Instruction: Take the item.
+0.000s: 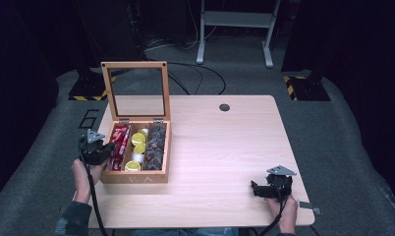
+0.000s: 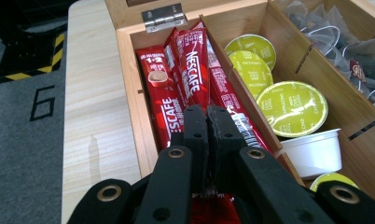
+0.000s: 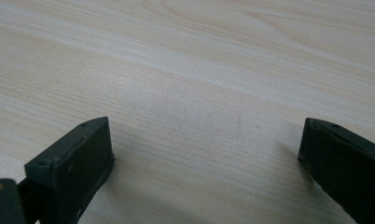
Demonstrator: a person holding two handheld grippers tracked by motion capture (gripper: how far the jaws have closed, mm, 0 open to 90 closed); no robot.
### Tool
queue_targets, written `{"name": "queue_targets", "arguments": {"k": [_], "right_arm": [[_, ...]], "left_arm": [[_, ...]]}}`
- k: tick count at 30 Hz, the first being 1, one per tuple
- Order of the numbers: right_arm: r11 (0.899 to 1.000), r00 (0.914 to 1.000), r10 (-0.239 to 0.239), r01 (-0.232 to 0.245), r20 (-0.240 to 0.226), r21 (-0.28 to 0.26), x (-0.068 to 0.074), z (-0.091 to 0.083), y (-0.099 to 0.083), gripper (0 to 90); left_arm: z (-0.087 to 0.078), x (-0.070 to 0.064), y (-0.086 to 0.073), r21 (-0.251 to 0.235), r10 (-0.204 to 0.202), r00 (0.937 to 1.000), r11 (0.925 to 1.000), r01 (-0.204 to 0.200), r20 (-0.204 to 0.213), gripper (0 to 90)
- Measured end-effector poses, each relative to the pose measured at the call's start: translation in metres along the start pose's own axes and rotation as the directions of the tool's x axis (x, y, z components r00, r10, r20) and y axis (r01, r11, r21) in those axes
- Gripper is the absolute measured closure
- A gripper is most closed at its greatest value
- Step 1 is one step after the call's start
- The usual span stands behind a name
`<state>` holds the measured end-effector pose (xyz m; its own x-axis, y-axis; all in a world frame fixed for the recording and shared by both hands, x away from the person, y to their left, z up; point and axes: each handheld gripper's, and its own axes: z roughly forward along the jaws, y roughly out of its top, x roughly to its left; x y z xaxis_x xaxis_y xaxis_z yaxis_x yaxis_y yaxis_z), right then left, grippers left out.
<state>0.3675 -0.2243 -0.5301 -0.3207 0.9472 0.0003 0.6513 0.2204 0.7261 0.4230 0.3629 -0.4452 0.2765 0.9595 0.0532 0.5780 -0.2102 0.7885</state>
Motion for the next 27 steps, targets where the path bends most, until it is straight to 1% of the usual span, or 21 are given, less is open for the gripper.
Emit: {"name": "queue_targets", "arguments": {"k": [1, 4, 5, 7, 9, 17, 27], "right_arm": [[1.0, 1.0, 0.0, 0.0, 0.0, 0.0, 0.0, 0.0, 0.0, 2.1], [1.0, 1.0, 0.0, 0.0, 0.0, 0.0, 0.0, 0.0, 0.0, 2.2], [1.0, 1.0, 0.0, 0.0, 0.0, 0.0, 0.0, 0.0, 0.0, 2.2], [1.0, 1.0, 0.002, -0.002, -0.001, 0.001, 0.0, 0.0, 0.0, 2.2], [1.0, 1.0, 0.002, -0.002, 0.0, 0.001, 0.0, 0.0, 0.0, 2.2], [1.0, 1.0, 0.0, 0.0, -0.005, 0.002, 0.0, 0.0, 0.0, 2.2], [1.0, 1.0, 0.001, -0.001, 0.0, 0.0, 0.0, 0.0, 0.0, 2.2]], "left_arm": [[-0.002, 0.0, 0.0, -0.013, 0.0, 1.0, 0.9999, 0.0, 0.0, 86.6], [-0.004, -0.001, 0.0, -0.018, -0.001, 1.0, 0.9998, 0.001, 0.0, 86.7], [-0.006, -0.001, 0.001, -0.019, 0.006, 1.0, 0.9998, -0.006, 0.002, 86.7], [-0.008, -0.002, 0.001, -0.032, 0.002, 1.0, 0.9995, -0.002, 0.003, 86.7], [-0.01, -0.003, 0.002, -0.034, 0.009, 0.9999, 0.9994, -0.009, 0.009, 86.7], [-0.019, -0.009, 0.009, -0.072, 0.023, 0.9994, 0.9972, -0.021, 0.027, 86.7], [-0.025, -0.018, 0.016, -0.101, 0.044, 0.9978, 0.9941, -0.039, 0.05, 86.6]]}}
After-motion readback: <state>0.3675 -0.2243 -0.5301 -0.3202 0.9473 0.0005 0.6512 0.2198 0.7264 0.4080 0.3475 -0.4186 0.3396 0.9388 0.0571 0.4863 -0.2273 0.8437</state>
